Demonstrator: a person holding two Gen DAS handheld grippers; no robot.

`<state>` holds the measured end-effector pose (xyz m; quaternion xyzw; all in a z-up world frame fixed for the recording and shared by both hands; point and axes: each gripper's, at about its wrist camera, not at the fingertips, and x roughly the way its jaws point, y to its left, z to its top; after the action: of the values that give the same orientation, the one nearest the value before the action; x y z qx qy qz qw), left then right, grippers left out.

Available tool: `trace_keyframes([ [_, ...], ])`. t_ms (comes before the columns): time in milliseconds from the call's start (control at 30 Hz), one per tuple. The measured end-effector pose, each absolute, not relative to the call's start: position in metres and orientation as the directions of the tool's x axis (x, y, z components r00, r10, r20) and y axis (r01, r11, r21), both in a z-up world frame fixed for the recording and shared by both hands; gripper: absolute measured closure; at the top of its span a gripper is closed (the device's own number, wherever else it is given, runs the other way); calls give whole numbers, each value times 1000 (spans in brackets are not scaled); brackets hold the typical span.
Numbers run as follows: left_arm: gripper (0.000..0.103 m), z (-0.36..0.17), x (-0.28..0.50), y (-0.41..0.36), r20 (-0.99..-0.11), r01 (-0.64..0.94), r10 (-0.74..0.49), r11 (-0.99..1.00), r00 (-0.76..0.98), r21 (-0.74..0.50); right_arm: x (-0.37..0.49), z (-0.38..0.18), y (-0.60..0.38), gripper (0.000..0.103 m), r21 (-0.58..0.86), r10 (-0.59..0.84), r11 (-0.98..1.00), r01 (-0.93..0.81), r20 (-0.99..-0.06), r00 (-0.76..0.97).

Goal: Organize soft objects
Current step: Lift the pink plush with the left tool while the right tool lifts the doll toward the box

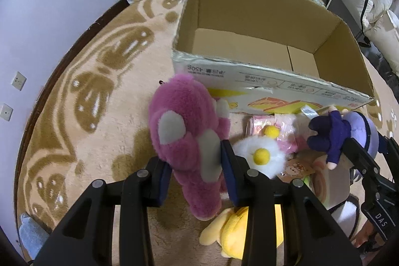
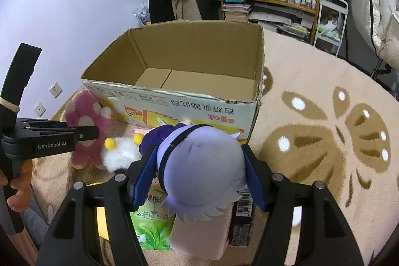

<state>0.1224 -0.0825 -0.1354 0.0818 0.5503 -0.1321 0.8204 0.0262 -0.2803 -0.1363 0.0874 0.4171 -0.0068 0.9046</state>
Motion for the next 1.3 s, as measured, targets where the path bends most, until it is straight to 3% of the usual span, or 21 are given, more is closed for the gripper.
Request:
trace_keyframes([
  [500,68,-112,102,-65,-898,278,-94,960,431,33,6,-105,-285,34,142,20,984,108,-688,725],
  [733,67,-89,91,-63,-825,251,-16,956,565,153,-4,-92,-288,34,152,8,981,118,-647,762],
  [1033,67,-56,86,-63,-736,241,-32,954,676,180,-18,-69,-296,34,183,8,977,109,-543,840],
  [1300,67,-37,88,-68,-705,263,-83,953,704,151,-13,-64,-301,34,183,0,977,107,-506,862],
])
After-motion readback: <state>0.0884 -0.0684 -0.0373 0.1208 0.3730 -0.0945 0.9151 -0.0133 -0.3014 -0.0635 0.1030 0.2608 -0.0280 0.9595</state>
